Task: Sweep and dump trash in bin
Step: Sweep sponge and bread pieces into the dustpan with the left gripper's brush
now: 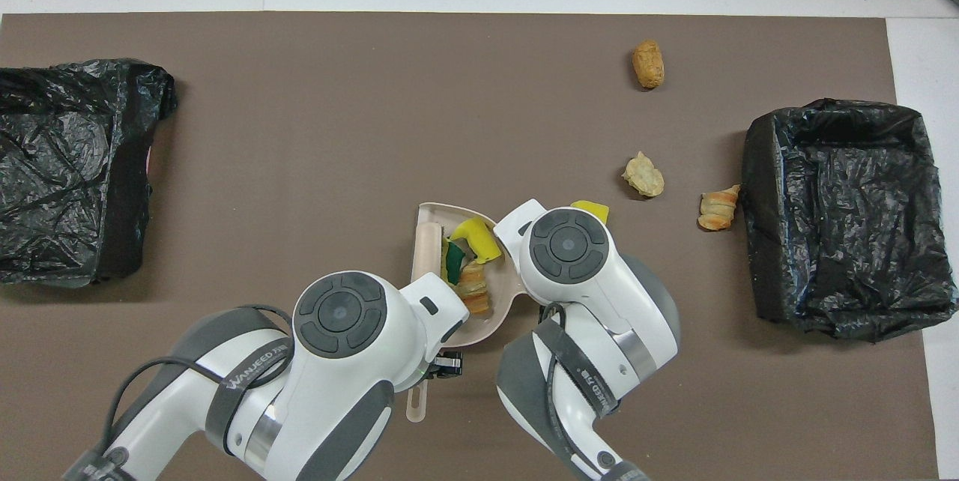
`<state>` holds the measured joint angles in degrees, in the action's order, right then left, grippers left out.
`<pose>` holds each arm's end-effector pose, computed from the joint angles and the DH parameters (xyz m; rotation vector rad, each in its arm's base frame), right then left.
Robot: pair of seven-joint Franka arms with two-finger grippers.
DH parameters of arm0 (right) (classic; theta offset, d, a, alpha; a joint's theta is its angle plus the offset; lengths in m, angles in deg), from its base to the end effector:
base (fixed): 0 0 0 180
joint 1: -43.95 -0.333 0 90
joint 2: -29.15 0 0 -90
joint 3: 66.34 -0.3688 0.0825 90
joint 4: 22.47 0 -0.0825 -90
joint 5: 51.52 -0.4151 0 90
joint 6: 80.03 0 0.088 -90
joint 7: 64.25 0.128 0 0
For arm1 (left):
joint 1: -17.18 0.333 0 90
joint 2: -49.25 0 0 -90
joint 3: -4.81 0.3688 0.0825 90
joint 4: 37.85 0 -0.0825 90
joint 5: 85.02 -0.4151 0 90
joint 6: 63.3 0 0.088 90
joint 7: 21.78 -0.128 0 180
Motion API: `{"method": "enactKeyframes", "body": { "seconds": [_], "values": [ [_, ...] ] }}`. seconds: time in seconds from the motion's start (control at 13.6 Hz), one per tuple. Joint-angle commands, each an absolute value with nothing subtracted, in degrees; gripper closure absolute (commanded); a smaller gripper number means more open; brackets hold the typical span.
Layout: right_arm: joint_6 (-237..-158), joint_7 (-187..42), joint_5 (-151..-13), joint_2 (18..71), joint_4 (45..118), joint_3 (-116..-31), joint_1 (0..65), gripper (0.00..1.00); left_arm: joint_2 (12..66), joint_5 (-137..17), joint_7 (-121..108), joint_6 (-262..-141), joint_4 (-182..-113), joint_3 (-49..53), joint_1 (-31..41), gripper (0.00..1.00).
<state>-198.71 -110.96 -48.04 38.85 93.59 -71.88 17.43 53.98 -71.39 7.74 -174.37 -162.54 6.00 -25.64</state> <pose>0.5116 0.3137 0.3696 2.3765 2.0157 -0.1965 0.3758 -0.3615 0.4336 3.0270 -0.1642 -0.3836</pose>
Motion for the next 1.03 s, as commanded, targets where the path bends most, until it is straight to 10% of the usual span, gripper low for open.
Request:
{"method": "enactKeyframes", "body": {
  "seconds": [0.0, 0.96],
  "values": [
    [-199.56, -113.72, -49.58, 38.56, 92.23, -72.41, 20.13, 1.00, 54.70, -73.15, 14.48, -173.42, -162.39, 6.39, -26.76, 1.00],
    [-185.77, -133.92, -50.11, 36.09, 84.15, -72.32, 31.19, 1.00, 62.78, -73.60, 20.39, -178.60, -174.15, 4.12, -29.40, 1.00]
  ]
}}
